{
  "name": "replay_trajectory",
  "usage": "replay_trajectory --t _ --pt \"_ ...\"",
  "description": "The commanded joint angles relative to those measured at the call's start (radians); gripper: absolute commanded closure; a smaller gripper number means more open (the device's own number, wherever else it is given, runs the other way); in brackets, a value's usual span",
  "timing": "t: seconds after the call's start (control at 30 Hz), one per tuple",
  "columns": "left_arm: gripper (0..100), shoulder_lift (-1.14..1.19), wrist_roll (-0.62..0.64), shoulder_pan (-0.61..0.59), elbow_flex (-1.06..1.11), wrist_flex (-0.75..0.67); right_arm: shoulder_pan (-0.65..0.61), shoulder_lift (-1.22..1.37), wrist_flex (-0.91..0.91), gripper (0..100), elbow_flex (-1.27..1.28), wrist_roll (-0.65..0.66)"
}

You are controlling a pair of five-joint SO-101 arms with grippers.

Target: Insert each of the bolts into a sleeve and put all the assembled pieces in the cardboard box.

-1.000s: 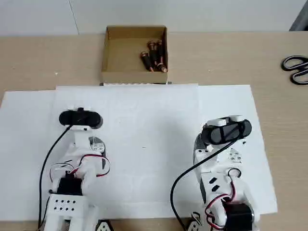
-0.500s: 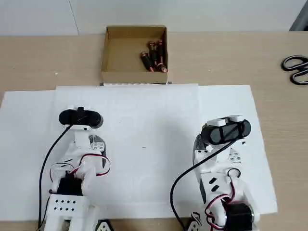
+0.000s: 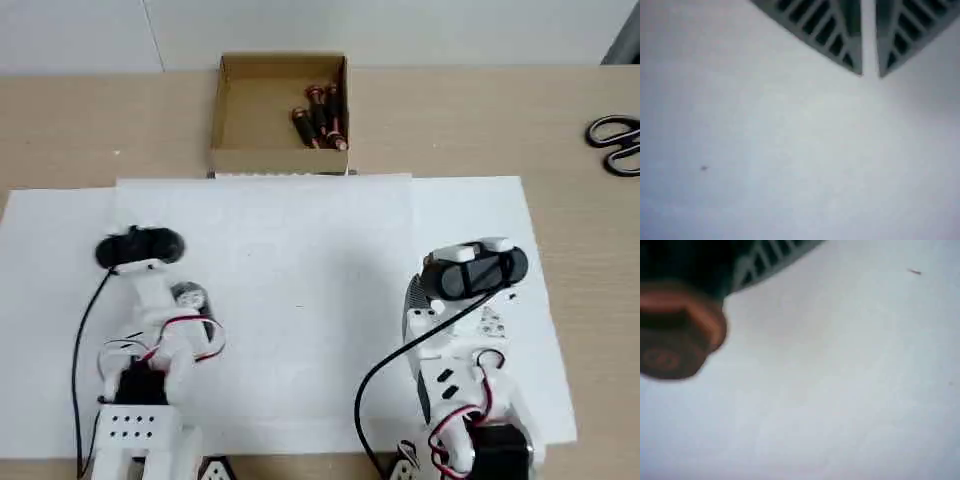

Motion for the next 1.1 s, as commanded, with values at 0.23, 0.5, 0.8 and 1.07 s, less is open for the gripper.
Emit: replay_trajectory --t 0.23,0.5,0.8,1.07 --pt "99 -0.009 0.006 0.064 -0.005 -0.02 0.005 0.467 -0.13 99.5 -0.396 -0.072" --pt "99 -0.009 0.006 0.066 -0.005 -0.02 0.005 0.831 -0.136 99.5 -0.698 -0.14" --pt "99 -0.009 0.006 0.066 -0.005 -0.02 0.004 1.237 -0.185 99.5 -1.045 -0.141" --pt "99 -0.009 0.006 0.066 -0.005 -0.02 -0.067 1.633 -0.424 99.5 -1.31 -0.133"
